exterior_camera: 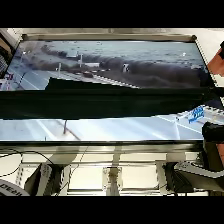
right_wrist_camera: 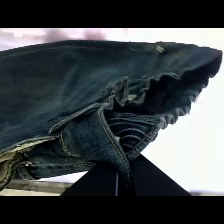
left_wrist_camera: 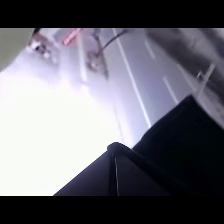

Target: Fold the clothes and pants, and hang the long-sleeved shirts on hangers.

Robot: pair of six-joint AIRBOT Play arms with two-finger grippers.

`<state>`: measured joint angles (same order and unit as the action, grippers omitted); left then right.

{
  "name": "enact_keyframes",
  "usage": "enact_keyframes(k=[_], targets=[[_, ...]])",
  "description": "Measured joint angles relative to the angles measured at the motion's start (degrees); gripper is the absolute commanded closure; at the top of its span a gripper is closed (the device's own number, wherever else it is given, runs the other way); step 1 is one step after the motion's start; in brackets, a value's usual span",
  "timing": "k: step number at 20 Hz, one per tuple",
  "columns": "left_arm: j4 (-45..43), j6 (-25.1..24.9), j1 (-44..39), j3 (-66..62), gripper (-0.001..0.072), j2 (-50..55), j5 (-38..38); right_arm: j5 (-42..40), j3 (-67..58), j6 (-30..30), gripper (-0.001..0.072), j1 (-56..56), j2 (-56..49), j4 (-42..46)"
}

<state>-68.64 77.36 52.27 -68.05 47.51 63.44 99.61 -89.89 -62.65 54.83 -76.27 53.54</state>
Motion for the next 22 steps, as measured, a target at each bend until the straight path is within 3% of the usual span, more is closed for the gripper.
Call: enact_keyframes(k=[6,11,17,22], targets=[[-7.9,5.8,-14.6,-1.1,0.0681,12.0,2.6,0.0,0.0,-3.9,0.0678,-7.0,-4.7,12.0],[-10.7,12.1,-23.1,-7.0,0.0681,22.5,1.0,-8.2,0.0,-9.3,0.0678,-10.0,-10.2,15.5],[-11.0,18.6,-26.9,-9.7,0.0680,28.7,-5.8,-19.6,0.0,-15.3,0.0677,-10.6,-14.3,15.9],[-6.9,20.7,-28.0,-10.1,0.0680,32.1,-11.9,-23.6,0.0,-18.0,0.0677,-10.7,-17.9,15.5]])
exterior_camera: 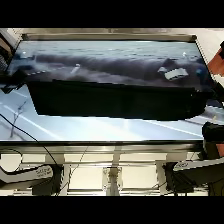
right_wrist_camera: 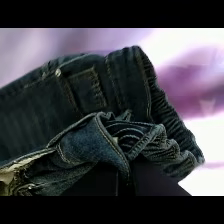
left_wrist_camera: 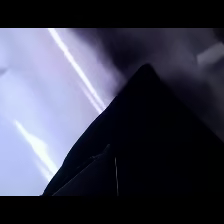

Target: Fold the clothes and pants, and hang the long-sleeved shirts on hangers.

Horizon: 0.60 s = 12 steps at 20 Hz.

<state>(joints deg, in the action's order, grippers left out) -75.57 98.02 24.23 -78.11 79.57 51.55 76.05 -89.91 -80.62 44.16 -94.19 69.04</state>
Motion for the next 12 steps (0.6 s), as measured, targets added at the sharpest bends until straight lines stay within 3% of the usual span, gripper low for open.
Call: enact_keyframes(k=[12], targets=[[3.1,0.6,-2.5,0.0,0.0678,2.8,-10.4,-8.5,0.0,-2.6,0.0676,-0.8,-2.3,-4.5]])
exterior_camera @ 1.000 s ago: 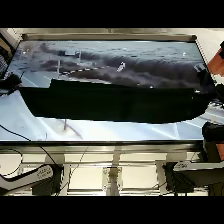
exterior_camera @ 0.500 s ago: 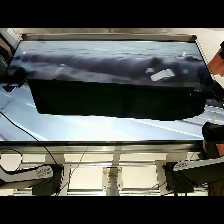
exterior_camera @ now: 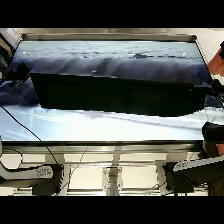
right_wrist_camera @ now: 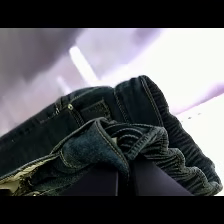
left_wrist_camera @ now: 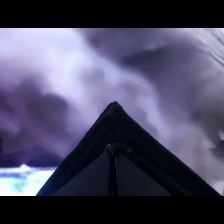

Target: Fold the clothes and pants, and hang the long-sleeved shirts on hangers.

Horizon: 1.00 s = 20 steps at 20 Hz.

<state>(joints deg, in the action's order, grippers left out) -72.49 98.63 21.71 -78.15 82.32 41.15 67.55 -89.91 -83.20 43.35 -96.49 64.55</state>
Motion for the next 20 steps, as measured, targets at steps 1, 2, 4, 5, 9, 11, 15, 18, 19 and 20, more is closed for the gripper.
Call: enact_keyframes(k=[1,2,4,5,9,11,15,18,19,20], targets=[[0.0,0.0,-0.2,0.0,0.0670,0.3,-0.6,-0.8,0.0,0.0,0.0676,-0.4,-0.1,0.0],[0.0,0.0,-0.4,0.0,0.0666,0.7,-1.2,-1.6,0.0,-0.1,0.0675,-0.8,-0.3,0.0],[-1.0,0.0,-1.0,-0.1,0.0543,1.4,-4.3,-3.3,0.0,-0.1,0.0675,-2.0,-1.0,0.4],[-1.1,0.1,-1.2,-0.1,0.0543,1.6,-5.4,-4.5,0.0,-0.2,0.0675,-2.6,-1.5,1.1],[-0.2,0.0,-3.4,-0.2,0.0571,3.1,-11.1,-8.1,0.0,-1.8,0.0579,-5.6,-3.1,0.0],[0.0,0.0,-4.2,-0.5,0.0495,4.1,-13.0,-11.1,0.0,-3.5,0.0288,-6.5,-3.7,-0.1],[0.0,-1.5,-4.6,-0.7,0.0456,5.3,-12.8,-14.0,-0.5,-5.5,0.0231,-7.2,-4.3,-0.3],[-0.7,-3.4,-4.2,-0.7,0.0302,5.7,-8.5,-13.6,-2.7,-6.7,0.0232,-6.8,-4.5,-0.2],[-0.8,-3.9,-4.0,-0.7,0.0264,5.8,-6.6,-12.7,-3.9,-6.8,0.0232,-6.6,-4.5,-0.2],[-1.0,-4.3,-3.8,-0.7,0.0265,6.0,-4.3,-11.3,-5.1,-6.8,0.0232,-6.6,-4.5,-0.2]])
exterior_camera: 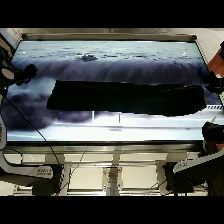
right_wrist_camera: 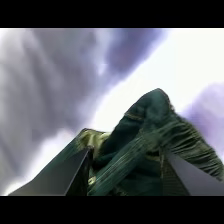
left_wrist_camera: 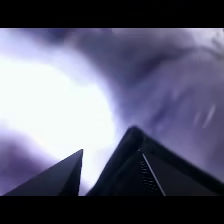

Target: Fold the clothes and pants, and hang the long-sleeved shirts on hangers.

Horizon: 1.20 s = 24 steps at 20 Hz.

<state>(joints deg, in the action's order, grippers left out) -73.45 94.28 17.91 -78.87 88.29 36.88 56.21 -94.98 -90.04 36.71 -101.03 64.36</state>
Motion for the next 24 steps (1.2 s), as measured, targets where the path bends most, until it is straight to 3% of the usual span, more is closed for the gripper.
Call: enact_keyframes(k=[4,6,9,17,19,23,24], targets=[[-0.7,-2.4,1.3,0.0,0.0262,1.0,10.3,7.9,-4.3,2.9,0.0232,0.0,0.0,0.0],[-0.1,-3.4,2.2,0.0,0.0169,1.9,15.1,12.9,-5.4,4.8,0.0232,0.0,0.0,-0.1],[4.0,-7.3,3.1,0.0,0.0167,4.0,19.9,20.1,-6.2,7.1,0.0232,0.0,0.0,-0.2],[12.3,-13.9,3.4,0.0,0.0146,10.0,22.4,31.8,-6.6,9.7,0.0232,-0.2,0.0,-3.1],[12.6,-14.6,3.3,0.0,0.0106,11.0,22.4,32.9,-6.6,9.9,0.0232,-0.7,0.0,-3.5],[11.5,-14.9,3.3,0.0,0.0112,11.8,21.8,33.7,-6.6,10.3,0.0232,-2.7,0.0,-4.1],[11.2,-15.0,3.2,-0.1,0.0161,12.0,21.7,33.7,-6.6,10.5,0.0232,-3.4,0.0,-4.1]])
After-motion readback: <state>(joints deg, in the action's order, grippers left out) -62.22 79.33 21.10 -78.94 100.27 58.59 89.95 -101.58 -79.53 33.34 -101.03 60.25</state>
